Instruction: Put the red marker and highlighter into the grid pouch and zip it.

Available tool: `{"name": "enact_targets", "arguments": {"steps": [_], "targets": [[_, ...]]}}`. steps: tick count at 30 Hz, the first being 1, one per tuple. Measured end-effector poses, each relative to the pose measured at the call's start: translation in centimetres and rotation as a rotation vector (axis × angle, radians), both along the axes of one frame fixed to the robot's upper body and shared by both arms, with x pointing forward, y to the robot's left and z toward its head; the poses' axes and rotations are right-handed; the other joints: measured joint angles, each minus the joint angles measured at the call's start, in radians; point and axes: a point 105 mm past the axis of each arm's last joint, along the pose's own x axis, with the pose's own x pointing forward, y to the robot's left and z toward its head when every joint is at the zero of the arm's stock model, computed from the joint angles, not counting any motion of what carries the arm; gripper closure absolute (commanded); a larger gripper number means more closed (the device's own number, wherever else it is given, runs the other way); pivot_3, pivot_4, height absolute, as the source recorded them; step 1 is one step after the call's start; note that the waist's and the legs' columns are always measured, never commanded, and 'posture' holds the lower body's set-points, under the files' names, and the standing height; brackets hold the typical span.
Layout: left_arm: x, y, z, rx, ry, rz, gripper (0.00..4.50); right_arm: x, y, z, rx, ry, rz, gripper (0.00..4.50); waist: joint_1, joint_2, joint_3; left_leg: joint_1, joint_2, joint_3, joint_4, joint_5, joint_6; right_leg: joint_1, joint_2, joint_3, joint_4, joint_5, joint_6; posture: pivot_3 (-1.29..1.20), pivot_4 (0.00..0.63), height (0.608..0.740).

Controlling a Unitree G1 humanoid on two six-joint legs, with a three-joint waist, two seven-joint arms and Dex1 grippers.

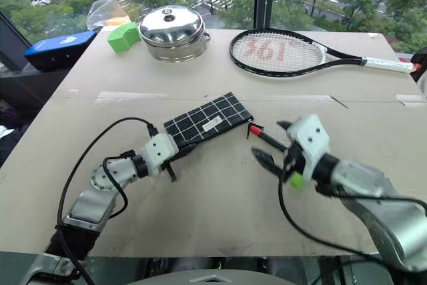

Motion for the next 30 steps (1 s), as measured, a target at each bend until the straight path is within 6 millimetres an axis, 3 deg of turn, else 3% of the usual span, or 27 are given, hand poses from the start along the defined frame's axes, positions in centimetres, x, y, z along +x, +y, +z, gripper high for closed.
{"name": "enact_targets", "arguments": {"steps": [8,10,13,21,22,26,27,30], "targets": [[-0.3,-1.4,2.4,-0.046,0.04,-0.028,4.46,4.3,1.0,-2.4,-0.016,0.19,-0.182,0.0,-0.004,0.002,0.001,-0.004,-0.002,0.002,0.0,0.003,-0.004,-0.001,0.004,-0.004,0.0,0.003,0.005,0.0,0.15,0.74],[-0.4,-1.6,2.6,-0.049,0.045,-0.028,4.5,4.8,1.2,-2.3,-0.012,0.199,-0.19,0.54,-0.005,0.002,0.001,-0.003,-0.002,0.002,0.0,0.003,-0.004,-0.001,0.005,-0.004,0.0,0.003,0.005,0.0,0.15,0.74],[-0.3,-1.7,2.8,-0.048,0.054,-0.022,4.5,5.5,1.7,-2.1,0.016,0.213,-0.194,1.74,-0.006,0.002,0.001,-0.002,-0.002,0.002,0.0,0.003,-0.004,-0.002,0.006,-0.004,0.002,0.002,0.005,0.0,0.15,0.74],[-0.5,-2.2,3.3,-0.056,0.048,-0.026,4.5,6.6,2.0,-2.4,0.03,0.241,-0.222,1.74,-0.006,0.003,0.001,-0.002,-0.002,0.002,0.0,0.003,-0.005,-0.002,0.007,-0.002,0.003,0.003,0.005,0.0,0.15,0.74],[-0.6,-2.3,3.4,-0.056,0.044,-0.029,4.5,6.7,1.9,-2.5,0.03,0.247,-0.229,2.31,-0.006,0.003,0.001,-0.002,-0.002,0.002,0.0,0.003,-0.005,-0.002,0.007,-0.002,0.003,0.003,0.005,0.0,0.15,0.74],[-0.7,-2.6,3.5,-0.055,0.039,-0.037,4.5,7.2,1.5,-2.9,0.03,0.262,-0.259,3.77,-0.007,0.003,0.001,-0.002,-0.002,0.002,0.0,0.003,-0.005,-0.002,0.007,-0.002,0.003,0.003,0.005,0.0,0.15,0.74],[-0.7,-2.6,3.5,-0.055,0.04,-0.037,4.5,7.3,1.3,-2.9,0.03,0.261,-0.267,4.42,-0.006,0.003,0.001,-0.002,-0.002,0.002,0.0,0.003,-0.005,-0.002,0.007,-0.002,0.003,0.003,0.005,0.0,0.15,0.74],[-0.7,-2.6,3.5,-0.054,0.04,-0.038,4.5,7.5,1.1,-2.7,0.042,0.252,-0.28,4.42,-0.007,0.003,0.001,-0.002,-0.002,0.002,0.0,0.003,-0.005,-0.002,0.007,-0.002,0.003,0.003,0.005,0.0,0.15,0.74]]}}
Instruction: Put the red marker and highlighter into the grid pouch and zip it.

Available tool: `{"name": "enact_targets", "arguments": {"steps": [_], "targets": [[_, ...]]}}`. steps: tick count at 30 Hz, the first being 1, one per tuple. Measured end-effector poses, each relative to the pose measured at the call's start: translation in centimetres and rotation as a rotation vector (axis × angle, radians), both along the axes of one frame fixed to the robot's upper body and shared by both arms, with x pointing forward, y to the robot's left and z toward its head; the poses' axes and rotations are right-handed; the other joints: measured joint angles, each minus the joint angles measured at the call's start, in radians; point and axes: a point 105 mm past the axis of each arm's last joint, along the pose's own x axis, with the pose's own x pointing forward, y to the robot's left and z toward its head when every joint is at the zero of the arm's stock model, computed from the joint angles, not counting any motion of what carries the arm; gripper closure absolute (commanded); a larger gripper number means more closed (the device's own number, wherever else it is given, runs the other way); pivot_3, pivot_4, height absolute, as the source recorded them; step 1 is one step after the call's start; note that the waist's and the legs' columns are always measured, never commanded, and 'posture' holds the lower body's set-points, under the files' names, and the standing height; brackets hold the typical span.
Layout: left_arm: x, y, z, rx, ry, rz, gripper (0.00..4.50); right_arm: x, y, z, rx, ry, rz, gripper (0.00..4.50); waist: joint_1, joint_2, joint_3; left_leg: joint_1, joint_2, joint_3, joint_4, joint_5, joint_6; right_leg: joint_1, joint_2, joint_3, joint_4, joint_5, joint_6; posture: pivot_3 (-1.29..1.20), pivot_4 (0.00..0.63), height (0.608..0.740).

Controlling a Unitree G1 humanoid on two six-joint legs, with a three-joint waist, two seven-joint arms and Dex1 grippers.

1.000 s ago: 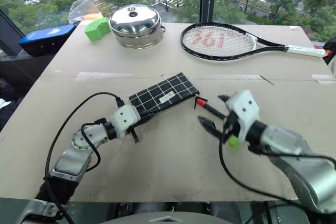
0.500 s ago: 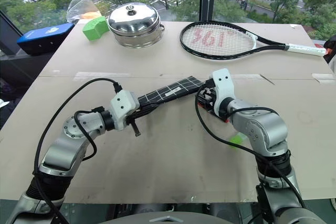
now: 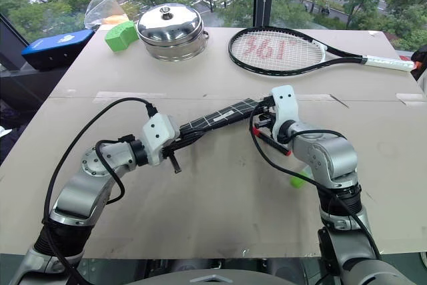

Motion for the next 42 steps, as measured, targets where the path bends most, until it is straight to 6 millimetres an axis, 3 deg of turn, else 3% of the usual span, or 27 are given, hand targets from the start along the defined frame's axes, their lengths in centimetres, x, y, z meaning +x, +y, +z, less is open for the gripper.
{"name": "enact_targets", "arguments": {"steps": [8,12,19,33,35,42], "targets": [[0.1,-0.2,0.1,0.006,-0.004,0.0,4.5,-0.7,-0.4,0.7,-0.054,-0.026,0.063,4.42,0.002,0.0,0.0,0.0,0.0,0.0,0.0,0.0,0.0,0.0,0.0,0.0,0.0,0.0,0.0,0.0,0.15,0.74],[0.8,-0.7,1.2,-0.007,-0.048,0.003,4.5,-1.9,0.4,0.8,-0.078,-0.009,0.147,4.42,0.0,0.0,0.0,0.0,0.0,0.0,0.0,0.0,0.0,0.0,0.0,0.0,0.0,0.0,0.0,0.0,0.15,0.74],[0.9,-0.9,1.1,-0.024,-0.039,0.008,4.5,-2.4,0.8,0.3,-0.078,0.025,0.165,4.42,0.0,0.0,0.0,0.0,0.0,0.0,0.0,0.0,0.0,0.0,0.001,0.0,0.0,0.0,0.0,0.0,0.15,0.74],[1.1,-1.9,0.8,-0.031,-0.027,-0.014,4.5,-2.6,4.0,0.8,-0.104,-0.011,0.28,4.42,-0.001,-0.001,0.0,0.0,0.0,0.0,0.0,0.0,0.0,0.0,0.001,0.0,0.001,0.0,0.0,0.0,0.15,0.74],[1.1,-1.9,0.7,-0.027,-0.024,-0.016,4.5,-2.6,4.0,0.6,-0.113,-0.005,0.285,4.42,0.0,0.0,0.0,0.0,0.0,0.0,0.0,0.0,0.0,0.0,0.001,0.0,0.0,0.0,0.0,0.0,0.15,0.74],[-0.3,-0.7,-1.0,0.013,0.055,-0.057,4.5,-1.9,1.0,0.4,-0.169,0.006,0.247,4.42,0.0,0.0,0.0,0.0,0.0,0.0,0.0,0.0,0.0,0.0,0.001,0.001,0.0,0.0,0.0,0.0,0.15,0.74]]}}
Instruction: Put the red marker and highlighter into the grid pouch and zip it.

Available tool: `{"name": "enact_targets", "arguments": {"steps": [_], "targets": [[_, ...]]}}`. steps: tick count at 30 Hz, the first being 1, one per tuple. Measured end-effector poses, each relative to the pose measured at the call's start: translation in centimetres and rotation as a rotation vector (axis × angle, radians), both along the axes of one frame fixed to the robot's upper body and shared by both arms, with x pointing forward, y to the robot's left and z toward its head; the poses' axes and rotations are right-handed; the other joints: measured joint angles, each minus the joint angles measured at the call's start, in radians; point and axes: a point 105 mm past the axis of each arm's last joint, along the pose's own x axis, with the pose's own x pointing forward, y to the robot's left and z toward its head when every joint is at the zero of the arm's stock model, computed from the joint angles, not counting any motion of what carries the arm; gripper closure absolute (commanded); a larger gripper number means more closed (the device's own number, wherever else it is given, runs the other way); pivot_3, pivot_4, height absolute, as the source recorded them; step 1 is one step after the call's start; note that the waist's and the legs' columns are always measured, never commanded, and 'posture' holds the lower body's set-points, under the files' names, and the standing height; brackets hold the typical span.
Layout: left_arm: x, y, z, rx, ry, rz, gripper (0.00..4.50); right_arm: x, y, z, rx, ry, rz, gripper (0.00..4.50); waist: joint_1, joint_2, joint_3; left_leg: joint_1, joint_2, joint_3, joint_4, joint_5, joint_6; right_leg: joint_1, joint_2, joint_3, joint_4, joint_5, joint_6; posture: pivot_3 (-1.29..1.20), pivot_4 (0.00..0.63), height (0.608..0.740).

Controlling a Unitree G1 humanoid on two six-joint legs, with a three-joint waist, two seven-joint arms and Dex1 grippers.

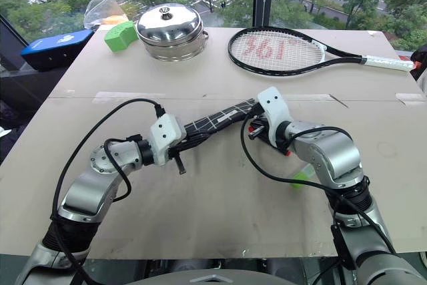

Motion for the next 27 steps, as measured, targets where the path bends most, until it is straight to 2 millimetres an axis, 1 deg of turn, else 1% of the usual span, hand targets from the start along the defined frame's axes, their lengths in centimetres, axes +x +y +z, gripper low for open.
{"name": "enact_targets", "arguments": {"steps": [7,13,21,27], "targets": [[-0.4,-0.2,-0.1,0.008,0.012,-0.037,4.5,-0.1,-0.5,-0.1,-0.01,0.012,0.028,4.42,0.001,0.0,0.0,0.0,0.0,0.0,0.0,0.0,0.0,0.0,0.0,0.0,0.0,0.0,0.0,0.0,0.15,0.74],[-0.4,-0.3,-0.2,0.004,0.023,-0.042,4.5,-0.8,0.4,-0.1,-0.014,0.015,0.079,4.42,0.001,0.0,0.0,0.0,0.0,0.0,0.0,0.0,0.0,0.0,0.0,0.0,0.0,0.0,0.0,0.0,0.15,0.74],[-0.7,-0.7,-0.5,-0.017,0.079,-0.058,4.5,-1.3,1.0,0.2,-0.018,0.004,0.115,4.42,0.001,0.0,0.0,0.0,0.0,0.0,0.0,0.0,0.0,0.0,0.0,0.0,0.0,0.0,0.0,0.0,0.15,0.74],[-0.7,-1.1,-0.3,-0.035,0.095,-0.059,4.5,-2.1,2.2,-0.6,-0.067,0.01,0.167,4.42,0.001,0.0,0.0,0.0,0.0,0.0,0.0,0.0,0.0,0.0,0.0,0.0,0.0,0.0,0.0,0.0,0.15,0.74]]}}
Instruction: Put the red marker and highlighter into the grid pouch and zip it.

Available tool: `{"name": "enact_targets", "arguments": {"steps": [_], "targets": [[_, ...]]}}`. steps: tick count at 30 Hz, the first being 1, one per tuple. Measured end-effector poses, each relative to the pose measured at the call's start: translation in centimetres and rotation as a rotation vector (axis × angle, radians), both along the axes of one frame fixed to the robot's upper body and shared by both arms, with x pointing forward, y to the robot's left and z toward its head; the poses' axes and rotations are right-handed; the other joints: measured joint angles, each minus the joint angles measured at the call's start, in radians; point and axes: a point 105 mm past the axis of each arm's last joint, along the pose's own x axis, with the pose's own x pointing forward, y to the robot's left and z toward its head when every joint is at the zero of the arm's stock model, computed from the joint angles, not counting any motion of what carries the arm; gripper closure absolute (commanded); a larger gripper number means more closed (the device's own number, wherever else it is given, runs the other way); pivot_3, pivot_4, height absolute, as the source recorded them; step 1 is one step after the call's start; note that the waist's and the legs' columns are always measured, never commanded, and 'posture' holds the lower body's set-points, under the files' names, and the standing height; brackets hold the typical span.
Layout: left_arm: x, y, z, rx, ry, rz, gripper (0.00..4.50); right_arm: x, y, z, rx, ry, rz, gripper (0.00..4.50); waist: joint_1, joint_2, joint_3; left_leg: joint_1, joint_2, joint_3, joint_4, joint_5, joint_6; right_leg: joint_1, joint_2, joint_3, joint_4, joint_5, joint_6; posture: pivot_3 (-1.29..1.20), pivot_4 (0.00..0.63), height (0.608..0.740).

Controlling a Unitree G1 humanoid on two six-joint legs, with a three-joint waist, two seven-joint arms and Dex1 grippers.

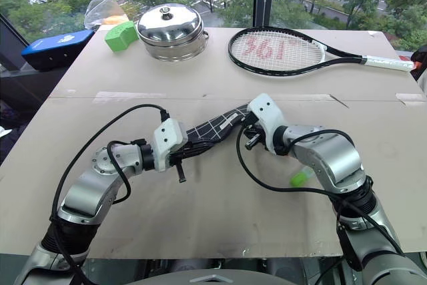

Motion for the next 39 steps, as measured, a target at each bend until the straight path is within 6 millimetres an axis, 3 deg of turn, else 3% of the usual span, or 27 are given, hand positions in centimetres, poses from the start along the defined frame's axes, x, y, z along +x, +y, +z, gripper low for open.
{"name": "enact_targets", "arguments": {"steps": [5,13,23,32,39], "targets": [[0.0,-0.1,0.0,-0.011,0.018,0.001,4.5,-0.1,-0.1,-0.3,-0.029,-0.002,0.002,4.42,0.0,0.0,0.0,0.0,0.0,0.0,0.0,0.0,0.0,0.0,0.0,0.0,0.0,0.0,0.0,0.0,0.15,0.74],[-0.5,0.0,-0.7,0.0,0.025,-0.007,4.5,-1.7,0.1,2.3,0.367,0.209,0.009,4.42,0.002,0.0,0.0,0.0,0.0,0.0,0.0,0.0,0.0,0.0,0.0,0.0,0.0,0.0,0.0,0.0,0.15,0.74],[-0.5,0.1,-0.7,0.011,0.021,-0.008,4.5,-3.7,0.1,2.4,0.479,0.333,0.089,4.42,0.001,0.0,0.0,0.0,0.0,-0.001,0.0,0.0,0.0,0.0,0.0,0.0,0.0,0.0,0.0,0.0,0.15,0.74],[-0.5,0.1,-0.6,0.006,0.025,-0.011,4.5,-4.3,-2.2,0.5,0.48,0.432,0.074,4.42,-0.001,0.0,0.0,0.001,0.0,0.0,0.0,-0.001,0.001,0.0,0.001,0.001,0.001,0.0,0.0,0.0,0.15,0.74],[0.1,-0.1,0.2,0.004,-0.002,-0.006,4.5,-4.4,-1.0,1.0,0.585,0.454,0.112,4.42,0.002,-0.001,0.0,0.0,0.0,0.0,0.0,-0.001,0.002,0.0,0.001,0.001,0.001,0.0,0.0,0.0,0.15,0.74]]}}
